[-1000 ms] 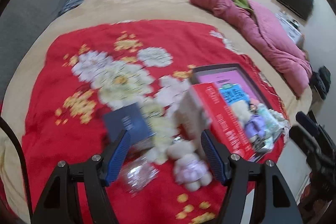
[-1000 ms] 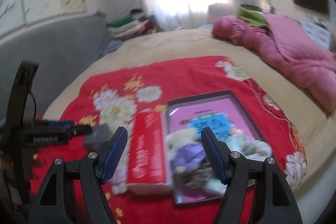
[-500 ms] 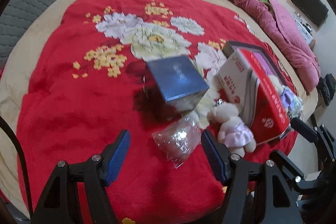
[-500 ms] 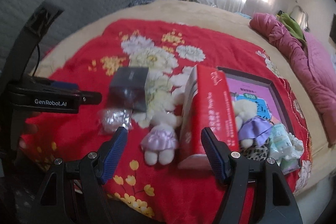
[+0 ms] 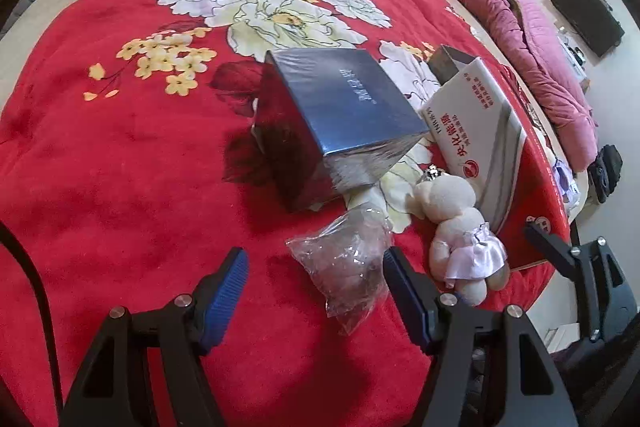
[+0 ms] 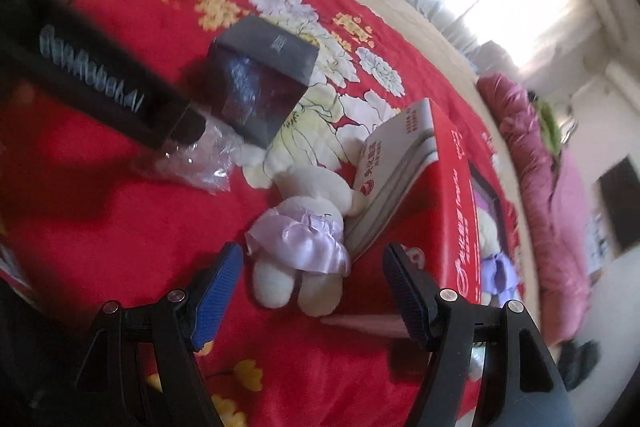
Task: Organize soft objects
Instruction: 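Grasp the clear plastic bag with left gripper while right grasps the small bear in lilac dress, then carry the plastic bag and small bear over the tray with both grippers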
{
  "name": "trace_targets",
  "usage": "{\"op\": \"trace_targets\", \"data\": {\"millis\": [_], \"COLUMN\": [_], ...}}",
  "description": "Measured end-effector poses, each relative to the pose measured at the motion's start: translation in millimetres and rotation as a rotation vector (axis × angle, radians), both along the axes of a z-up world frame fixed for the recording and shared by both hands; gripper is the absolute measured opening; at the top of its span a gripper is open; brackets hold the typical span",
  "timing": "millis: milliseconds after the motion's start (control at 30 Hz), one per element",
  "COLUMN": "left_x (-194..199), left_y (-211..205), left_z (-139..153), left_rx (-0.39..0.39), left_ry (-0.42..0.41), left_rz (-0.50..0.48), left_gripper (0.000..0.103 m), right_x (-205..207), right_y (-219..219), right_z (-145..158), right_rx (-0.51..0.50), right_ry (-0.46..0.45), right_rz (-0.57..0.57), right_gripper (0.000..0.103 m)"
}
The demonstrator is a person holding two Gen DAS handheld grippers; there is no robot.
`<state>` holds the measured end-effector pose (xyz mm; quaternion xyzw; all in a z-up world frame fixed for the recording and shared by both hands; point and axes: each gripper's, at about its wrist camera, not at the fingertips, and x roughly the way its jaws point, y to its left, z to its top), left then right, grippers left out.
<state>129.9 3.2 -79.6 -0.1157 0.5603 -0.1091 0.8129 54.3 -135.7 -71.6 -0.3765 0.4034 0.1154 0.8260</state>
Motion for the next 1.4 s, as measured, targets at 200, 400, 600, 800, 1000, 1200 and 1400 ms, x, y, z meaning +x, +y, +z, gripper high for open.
{"op": "trace_targets", "data": {"millis": [200, 400, 600, 800, 1000, 1200, 1400], "left_x": [8, 15, 20, 20, -5, -16, -10], "left_y": [-1, 1, -2, 3, 11, -18, -68], "left_z": [-6, -12, -23, -25, 18, 81, 124], "left_rx": [-0.046, -0.082, -0.166, -0.242, -0.215, -0.117, 0.012], "left_ry": [0.014, 0.026, 0.068, 0.056, -0.048, -0.189, -0.283], "left_rz": [-0.009, -0.008, -0.029, 0.004, 0.028, -0.027, -0.087], "left_gripper": [0.069, 0.069, 0.051, 0.046, 0.046, 0.046, 0.046], "right_x": [13, 26, 33, 23, 7, 1, -1], "right_y": [-1, 2, -4, -22, -43, -72, -121], "right_z": [-16, -23, -14, 23, 70, 116, 144], "right_rx": [-0.011, -0.011, 0.013, 0.161, 0.368, 0.491, 0.552], "right_ry": [0.011, 0.003, -0.039, -0.072, -0.092, -0.150, -0.206], "right_rz": [-0.008, -0.011, -0.022, -0.040, -0.075, -0.120, -0.206], "right_gripper": [0.065, 0.061, 0.038, 0.037, 0.037, 0.037, 0.037]}}
